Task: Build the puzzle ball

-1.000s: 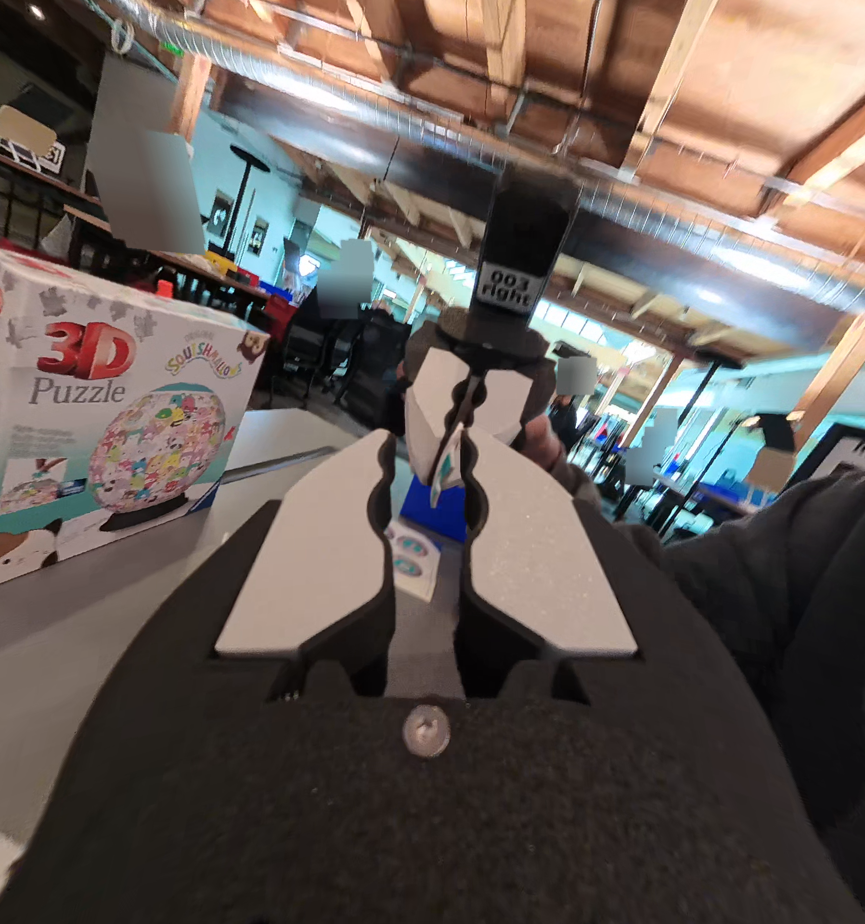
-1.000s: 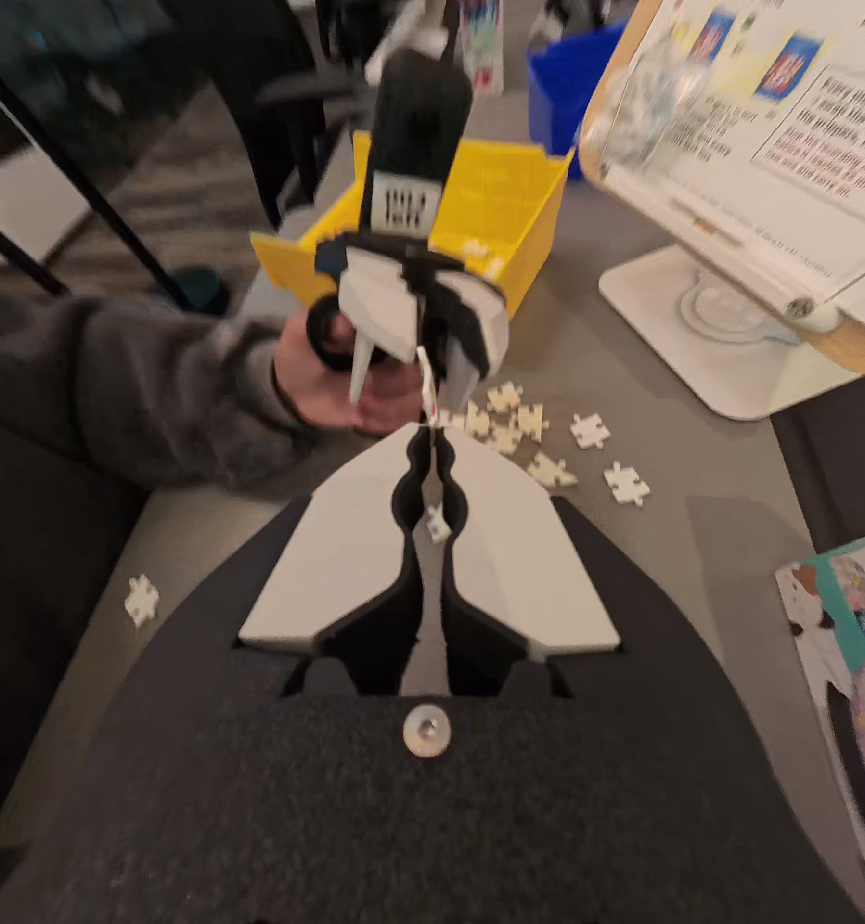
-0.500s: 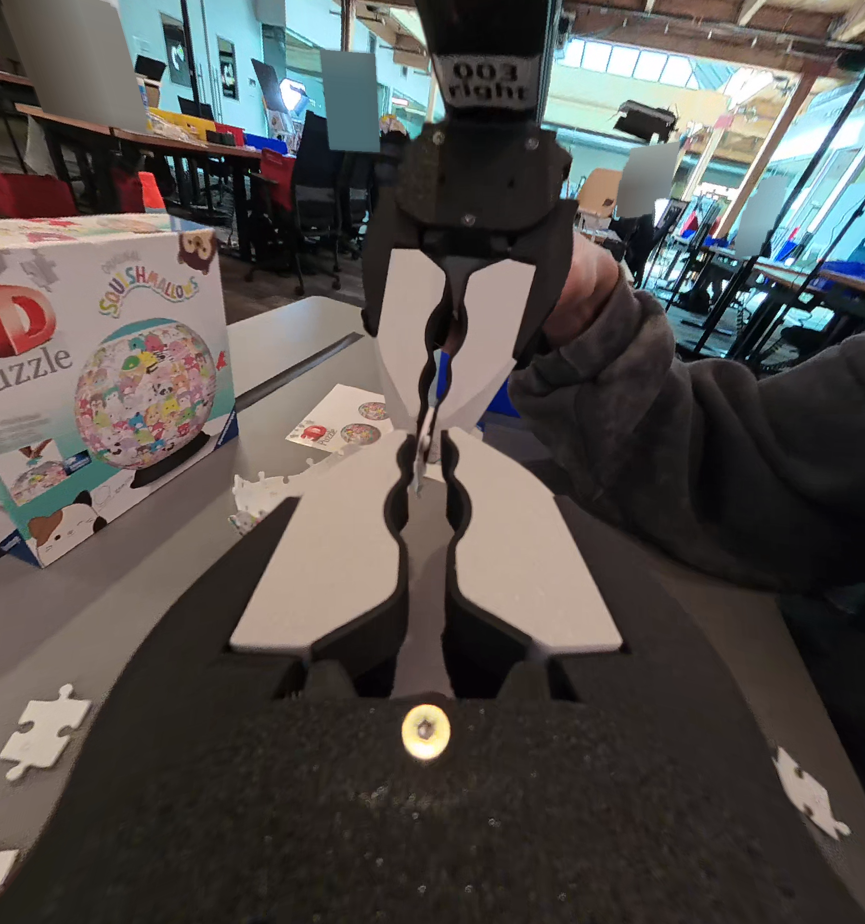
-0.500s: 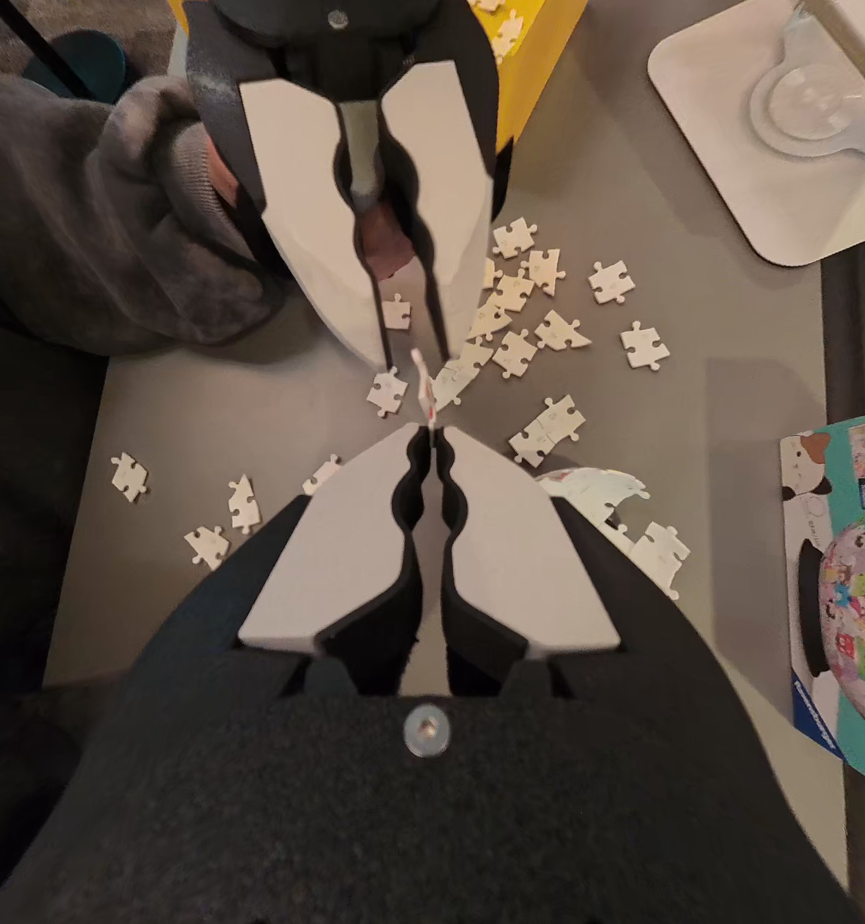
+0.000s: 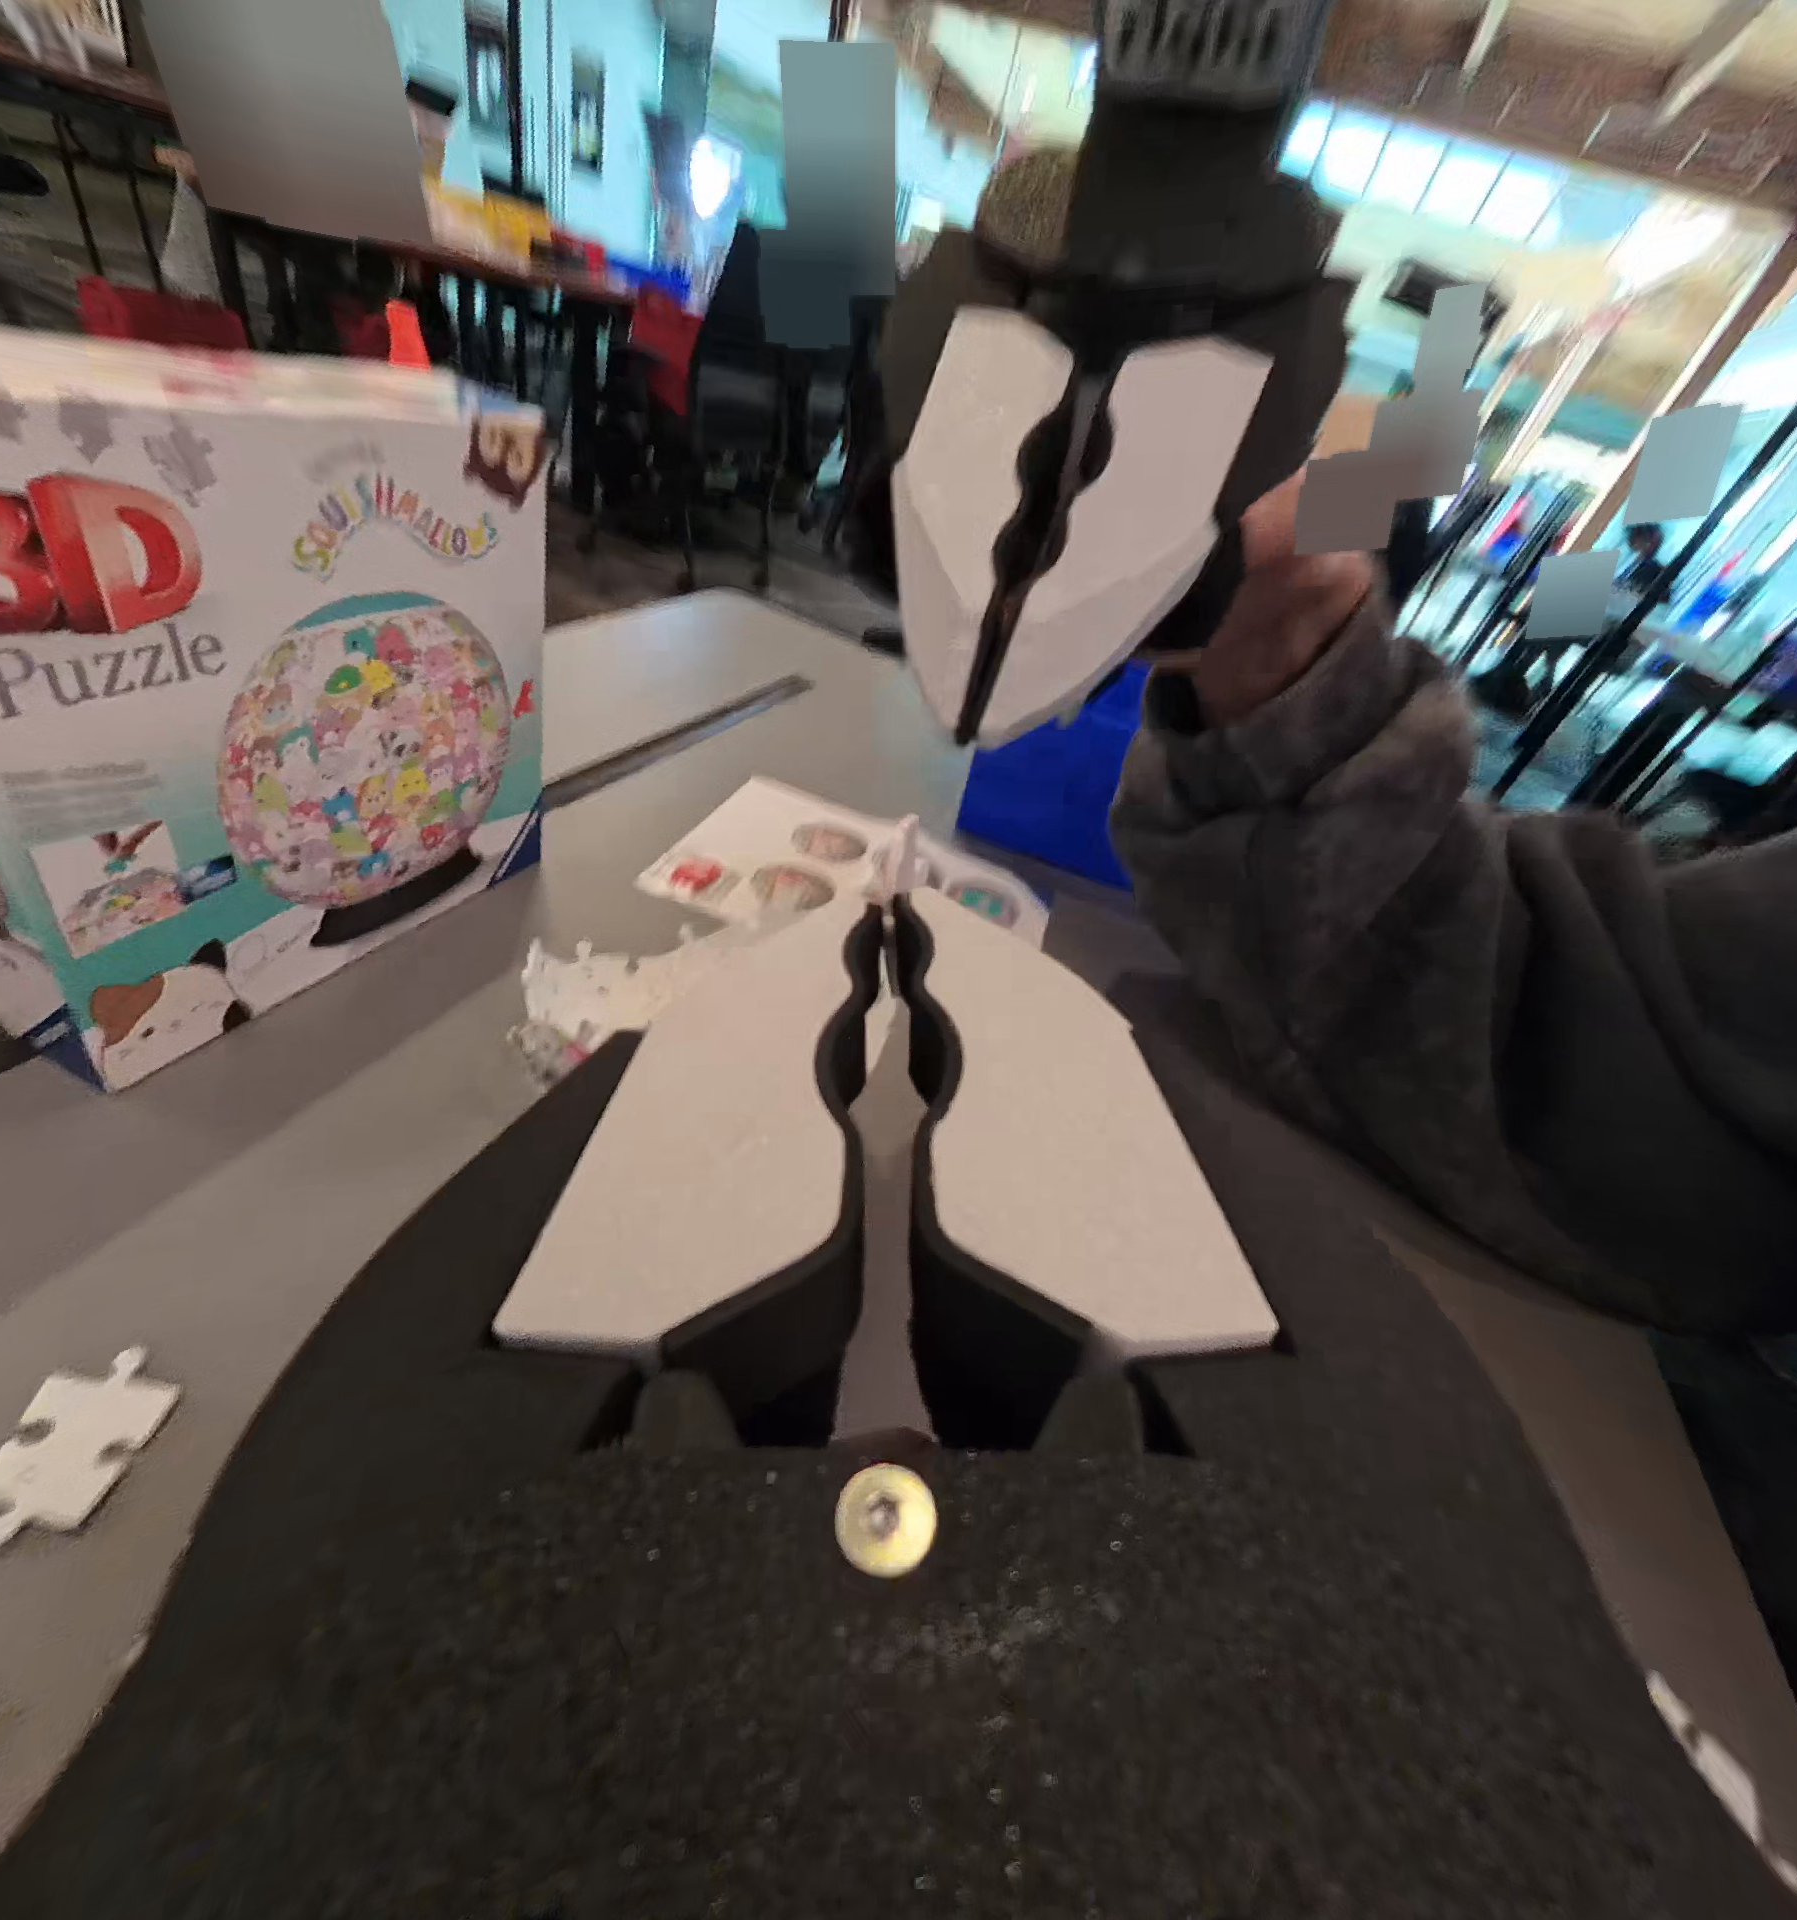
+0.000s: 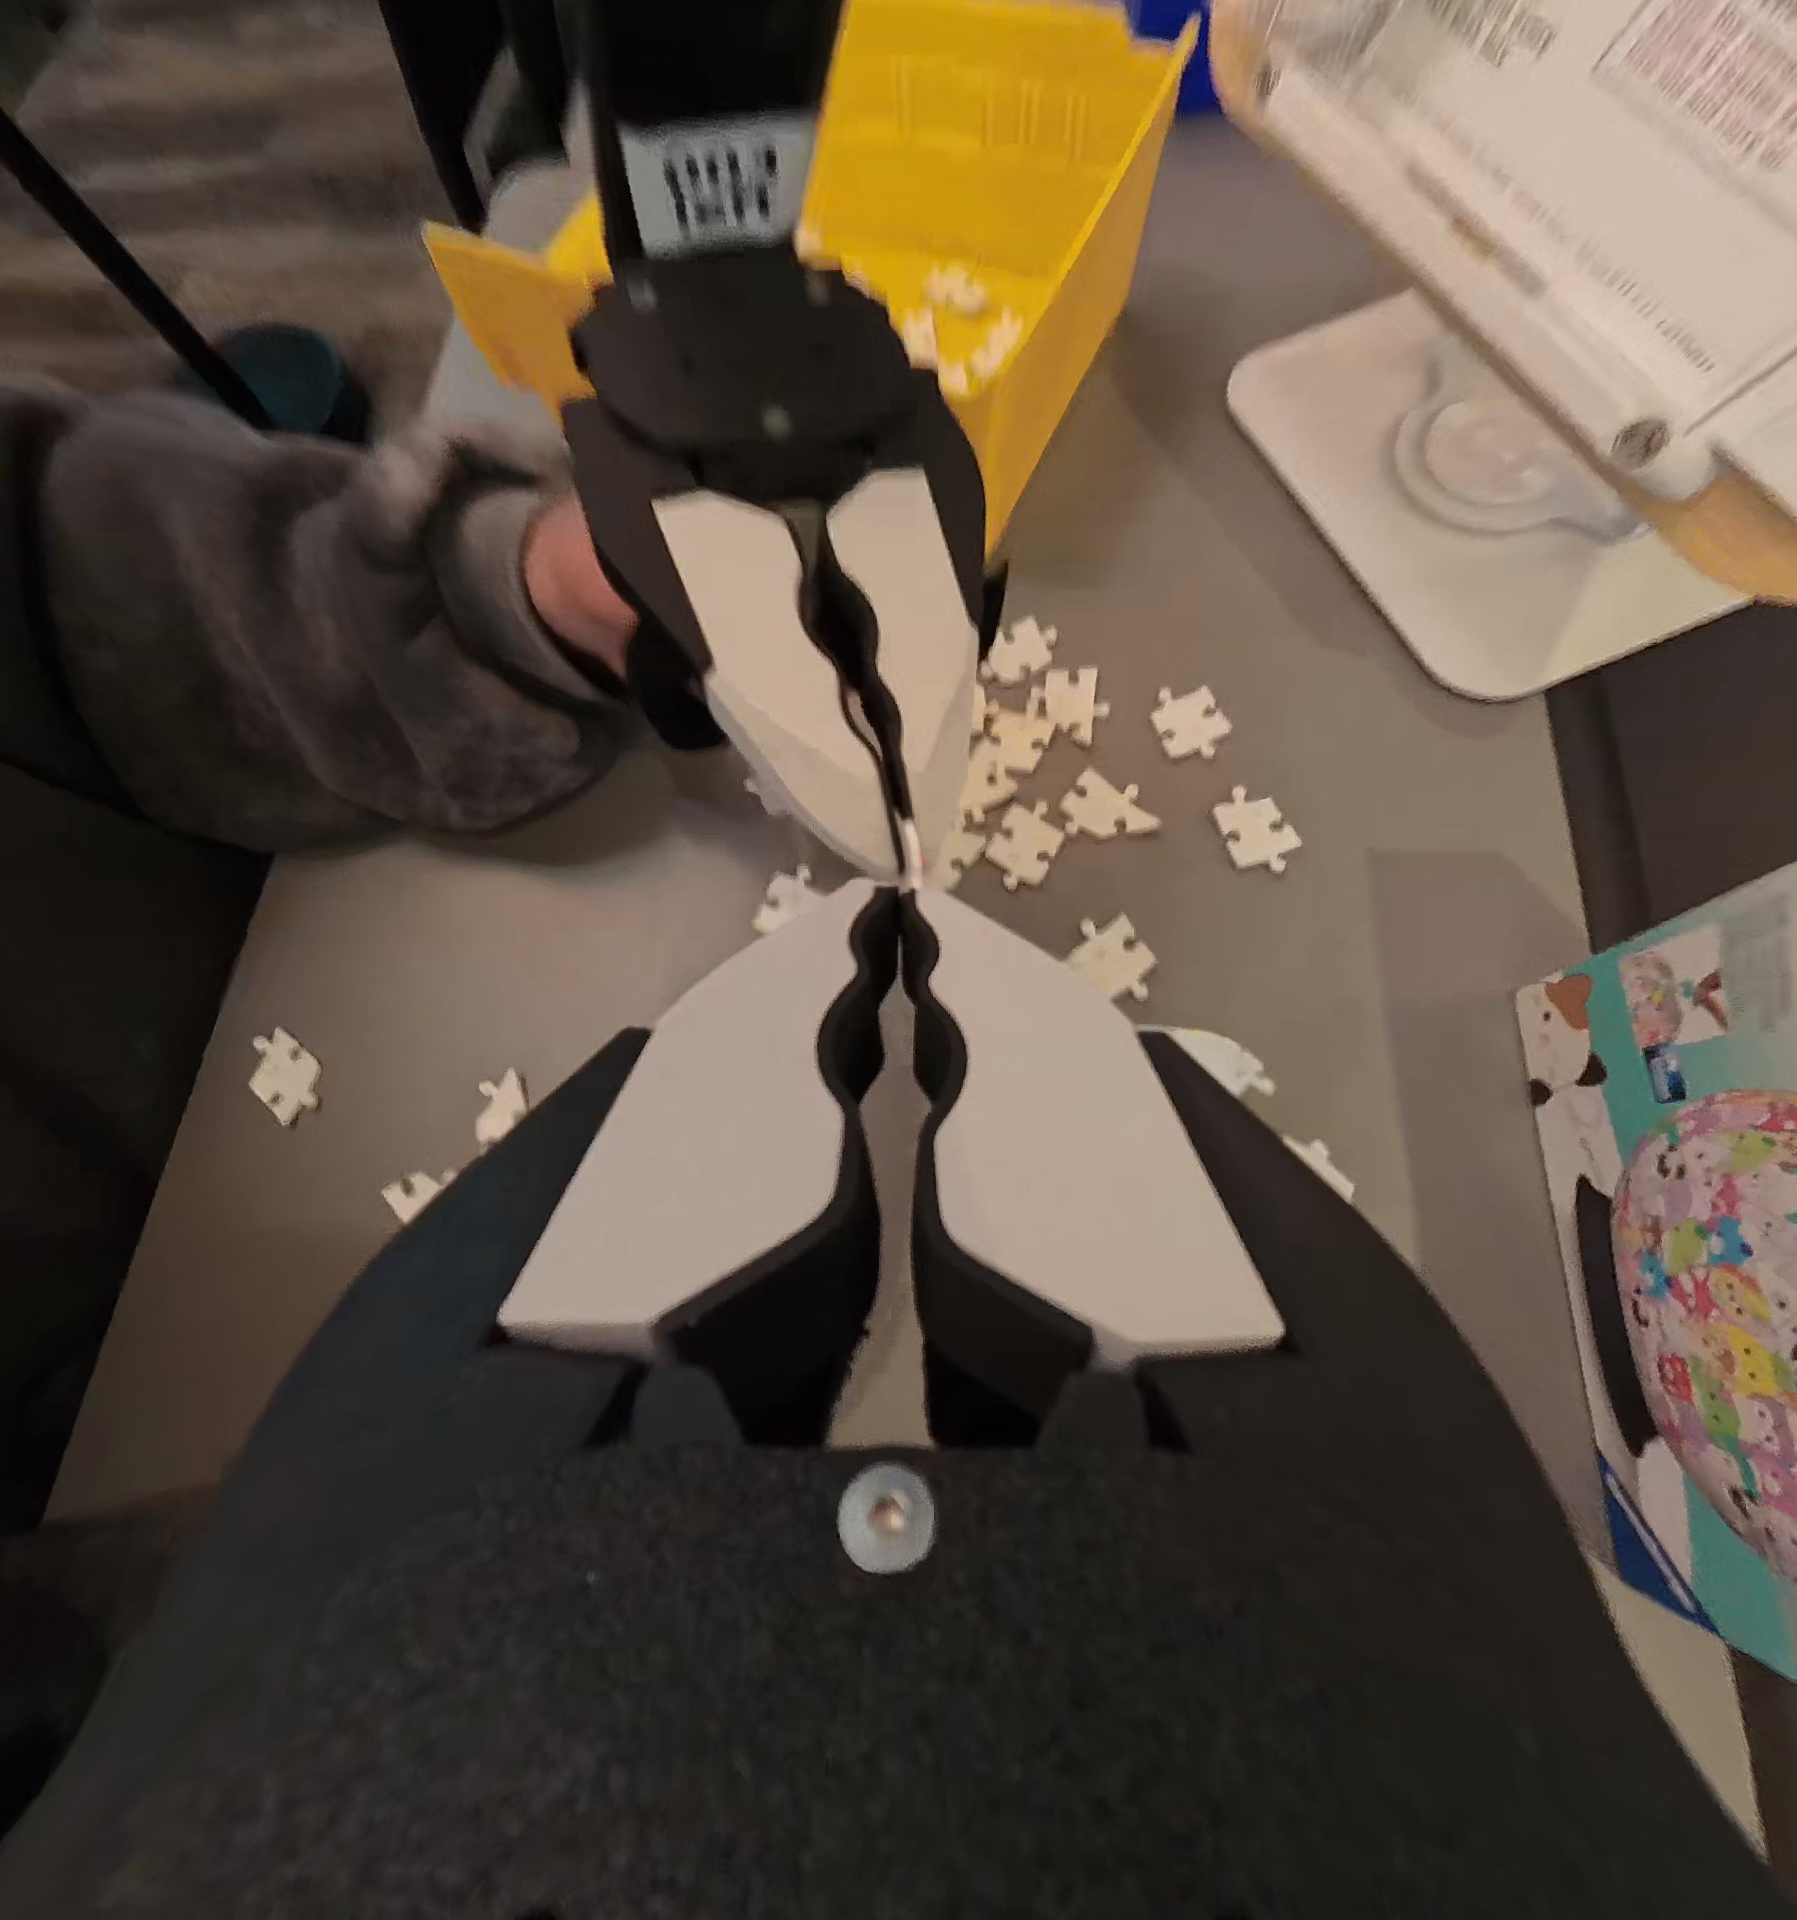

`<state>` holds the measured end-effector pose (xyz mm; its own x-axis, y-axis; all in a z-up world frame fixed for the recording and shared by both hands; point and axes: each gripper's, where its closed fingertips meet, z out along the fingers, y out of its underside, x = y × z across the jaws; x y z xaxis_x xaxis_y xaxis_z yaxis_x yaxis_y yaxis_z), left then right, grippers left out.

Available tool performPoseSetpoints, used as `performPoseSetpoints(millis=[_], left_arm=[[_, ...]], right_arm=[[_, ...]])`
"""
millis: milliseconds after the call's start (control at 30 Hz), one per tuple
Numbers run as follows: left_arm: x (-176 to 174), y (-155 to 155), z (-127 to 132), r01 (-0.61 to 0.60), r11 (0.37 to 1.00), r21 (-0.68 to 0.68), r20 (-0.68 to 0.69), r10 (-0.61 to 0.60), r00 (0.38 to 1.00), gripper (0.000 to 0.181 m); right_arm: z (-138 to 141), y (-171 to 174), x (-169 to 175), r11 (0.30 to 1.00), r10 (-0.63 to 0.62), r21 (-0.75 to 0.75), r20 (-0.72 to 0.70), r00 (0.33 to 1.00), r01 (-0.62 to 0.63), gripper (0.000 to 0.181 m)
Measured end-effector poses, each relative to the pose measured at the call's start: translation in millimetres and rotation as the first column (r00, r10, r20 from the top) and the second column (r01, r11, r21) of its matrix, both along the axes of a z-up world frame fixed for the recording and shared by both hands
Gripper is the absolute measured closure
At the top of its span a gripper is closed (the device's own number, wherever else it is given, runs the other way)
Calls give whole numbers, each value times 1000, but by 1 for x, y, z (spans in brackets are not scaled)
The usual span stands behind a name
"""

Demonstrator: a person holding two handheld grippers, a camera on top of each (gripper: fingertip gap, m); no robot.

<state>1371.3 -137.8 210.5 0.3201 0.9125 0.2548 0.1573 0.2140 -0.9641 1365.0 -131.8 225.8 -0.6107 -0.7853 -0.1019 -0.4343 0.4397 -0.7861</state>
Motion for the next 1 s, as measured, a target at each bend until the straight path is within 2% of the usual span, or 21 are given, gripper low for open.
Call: performPoseSetpoints(millis=[67, 167, 267, 367, 500, 667, 733, 767, 800, 833, 933, 1000], left_arm=[[1, 2, 8, 24, 998, 64, -31, -22, 999, 179], [2, -8, 8, -34, 997, 74, -33, 37, 999, 179], [5, -19, 16, -78, 989, 129, -83, 89, 993, 179], [9, -28, 23, -123, 977, 173, -134, 147, 980, 179], [12, -33, 27, -168, 972, 166, -165, 195, 967, 179], [10, -32, 26, -172, 974, 150, -171, 197, 965, 178], [6, -31, 20, -175, 977, 122, -138, 192, 972, 173], [4, -31, 16, -172, 979, 112, -109, 184, 977, 164], [1, -30, 13, -169, 979, 114, -81, 179, 981, 155], [-2, -31, 7, -174, 978, 116, -40, 180, 983, 154], [-14, -32, -20, -183, 979, 93, 128, 170, 977, 154], [-27, -34, -42, -167, 984, 62, 287, 143, 947, 145]], right_arm=[[7, 1, 2, 1000, 12, -12, 48, 999, -12, 181], [-3, -4, -9, 999, -37, -31, -54, 998, 36, 181], [-2, -7, -3, 997, -39, -64, -71, 997, 35, 171], [-5, -18, 1, 993, -90, -89, -100, 991, 81, 172], [4, -35, 9, 981, -140, -140, -10, 990, 137, 177], [6, -36, 9, 978, -151, -144, -8, 989, 148, 178], [6, -34, 7, 980, -144, -143, -10, 989, 141, 179], [5, -33, 5, 981, -141, -137, -20, 990, 137, 179], [3, -31, -2, 981, -143, -139, -51, 988, 135, 179], [1, -30, -10, 980, -147, -146, -87, 985, 133, 179], [-11, -22, -51, 980, -177, -129, -211, 961, 152, 179], [-30, -17, -81, 981, -191, -74, -306, 933, 177, 179]])
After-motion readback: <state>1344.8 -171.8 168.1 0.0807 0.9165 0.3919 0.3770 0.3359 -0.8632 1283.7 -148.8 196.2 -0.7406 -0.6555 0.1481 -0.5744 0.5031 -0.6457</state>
